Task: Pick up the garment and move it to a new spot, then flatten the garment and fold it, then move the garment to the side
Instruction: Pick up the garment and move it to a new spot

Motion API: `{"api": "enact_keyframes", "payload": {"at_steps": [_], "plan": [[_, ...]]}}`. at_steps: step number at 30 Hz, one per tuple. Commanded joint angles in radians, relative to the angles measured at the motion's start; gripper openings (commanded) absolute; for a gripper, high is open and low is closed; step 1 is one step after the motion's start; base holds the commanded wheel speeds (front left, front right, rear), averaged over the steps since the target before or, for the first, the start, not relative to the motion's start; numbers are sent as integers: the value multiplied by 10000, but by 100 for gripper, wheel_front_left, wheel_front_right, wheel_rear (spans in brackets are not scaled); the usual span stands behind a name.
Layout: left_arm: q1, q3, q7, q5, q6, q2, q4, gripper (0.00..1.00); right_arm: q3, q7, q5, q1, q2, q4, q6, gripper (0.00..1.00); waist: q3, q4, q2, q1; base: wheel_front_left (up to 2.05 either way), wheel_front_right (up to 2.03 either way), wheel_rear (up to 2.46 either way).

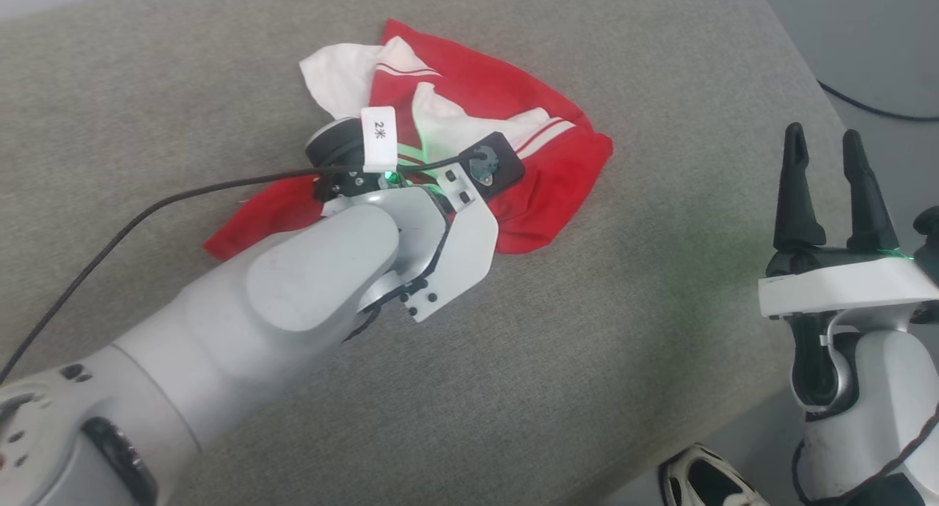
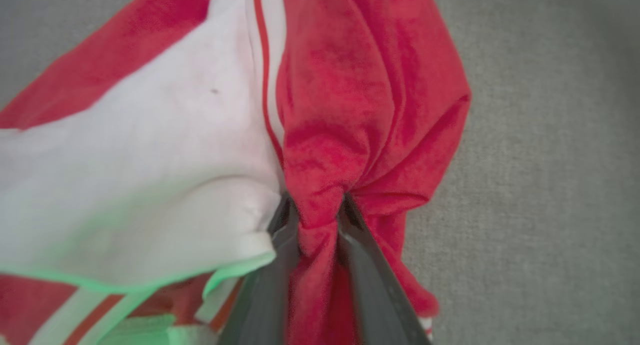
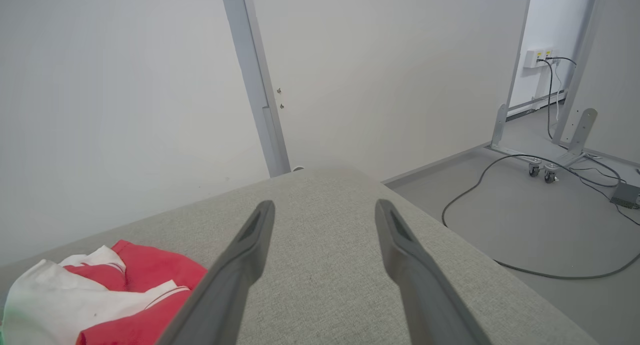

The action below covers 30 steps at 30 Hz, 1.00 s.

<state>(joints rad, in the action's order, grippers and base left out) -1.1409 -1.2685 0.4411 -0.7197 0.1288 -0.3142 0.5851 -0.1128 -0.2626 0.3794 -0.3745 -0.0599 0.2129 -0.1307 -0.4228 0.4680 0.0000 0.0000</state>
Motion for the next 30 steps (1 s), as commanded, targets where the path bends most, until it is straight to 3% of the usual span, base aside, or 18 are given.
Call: {"api": "enact_keyframes", "payload": {"at_steps": [1,3,5,7,14,19,30], "plan": [[619,-235,365,135,8,-324,240,0,21,-28,7,-123,56,35,-1,100,-131,133,0,0,0,0,0],[856,-299,776,179,14,-599,-7,33,54,-28,58,-154,73,47,-1,100,-171,178,0,0,0,0,0],[880,-321,920,0,14,-822,-156,55,54,-28,66,-181,88,59,-1,100,-190,159,0,0,0,0,0],[732,-322,820,9,12,-937,-224,100,54,-28,21,-206,94,30,-1,100,-182,54,0,0,0,0,0],[103,-176,-478,-206,-23,-878,-393,100,214,-28,-314,-114,-6,-61,-1,100,273,-766,0,0,0,0,0],[1,-124,-2302,-1111,-9,-525,-499,100,363,-28,-533,26,-394,-33,-1,100,834,-1708,0,0,0,0,0],[2114,746,-6030,-2985,-80,-349,920,100,420,-28,-987,811,-1360,378,-1,100,2133,-3758,0,0,0,0,0]]}}
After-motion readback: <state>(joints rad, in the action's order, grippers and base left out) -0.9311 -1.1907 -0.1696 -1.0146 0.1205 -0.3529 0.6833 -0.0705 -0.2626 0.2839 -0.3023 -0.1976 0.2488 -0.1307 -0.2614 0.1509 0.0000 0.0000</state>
